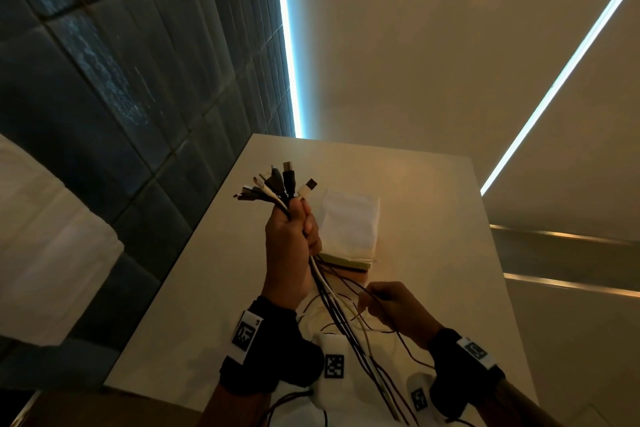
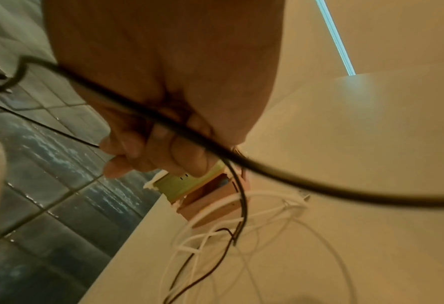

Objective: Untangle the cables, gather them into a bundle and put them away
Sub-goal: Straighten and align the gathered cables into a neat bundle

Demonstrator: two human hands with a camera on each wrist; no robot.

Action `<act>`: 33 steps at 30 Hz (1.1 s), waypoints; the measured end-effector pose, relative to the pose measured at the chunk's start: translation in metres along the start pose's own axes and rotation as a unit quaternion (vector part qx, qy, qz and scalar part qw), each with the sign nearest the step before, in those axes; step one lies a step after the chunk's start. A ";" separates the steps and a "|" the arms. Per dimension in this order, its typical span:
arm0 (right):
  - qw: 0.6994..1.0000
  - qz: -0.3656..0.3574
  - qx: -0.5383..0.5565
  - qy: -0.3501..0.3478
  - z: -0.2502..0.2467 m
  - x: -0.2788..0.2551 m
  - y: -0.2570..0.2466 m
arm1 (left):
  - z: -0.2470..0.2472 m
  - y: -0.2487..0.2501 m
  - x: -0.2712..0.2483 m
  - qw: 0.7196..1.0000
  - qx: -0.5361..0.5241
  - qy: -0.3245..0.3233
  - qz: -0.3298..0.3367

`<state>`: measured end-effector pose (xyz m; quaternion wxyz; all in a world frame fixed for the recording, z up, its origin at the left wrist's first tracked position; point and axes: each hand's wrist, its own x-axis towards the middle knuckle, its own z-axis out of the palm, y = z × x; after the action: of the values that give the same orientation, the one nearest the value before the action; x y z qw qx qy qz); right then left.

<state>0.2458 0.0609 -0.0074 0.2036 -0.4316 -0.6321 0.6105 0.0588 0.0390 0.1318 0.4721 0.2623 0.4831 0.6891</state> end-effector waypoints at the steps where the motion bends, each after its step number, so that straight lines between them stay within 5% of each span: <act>1: 1.000 0.012 -0.008 -0.002 -0.001 0.001 0.005 | -0.002 0.001 0.001 1.000 0.004 0.003 0.000; 7: 0.987 0.047 -0.111 0.109 -0.008 0.011 0.010 | -0.005 -0.003 0.003 0.997 0.067 0.001 -0.035; 11: 0.984 -0.021 0.051 0.168 -0.008 0.010 -0.044 | -0.006 -0.007 0.003 0.993 0.095 0.002 -0.066; 19: 0.972 -0.203 0.095 0.074 0.007 -0.011 -0.122 | 0.001 -0.009 0.000 0.988 0.093 0.018 -0.122; 25: 0.986 -0.147 0.080 -0.015 0.012 -0.010 -0.105 | 0.006 -0.002 -0.002 0.992 -0.041 0.000 -0.123; 33: 0.991 -0.125 0.009 0.042 -0.002 0.010 -0.044 | 0.005 0.002 0.000 0.994 -0.061 -0.050 -0.079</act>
<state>0.2294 0.0751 0.0317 0.3086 -0.3723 -0.6663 0.5676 0.0618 0.0410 0.1357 0.5635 0.2288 0.4351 0.6639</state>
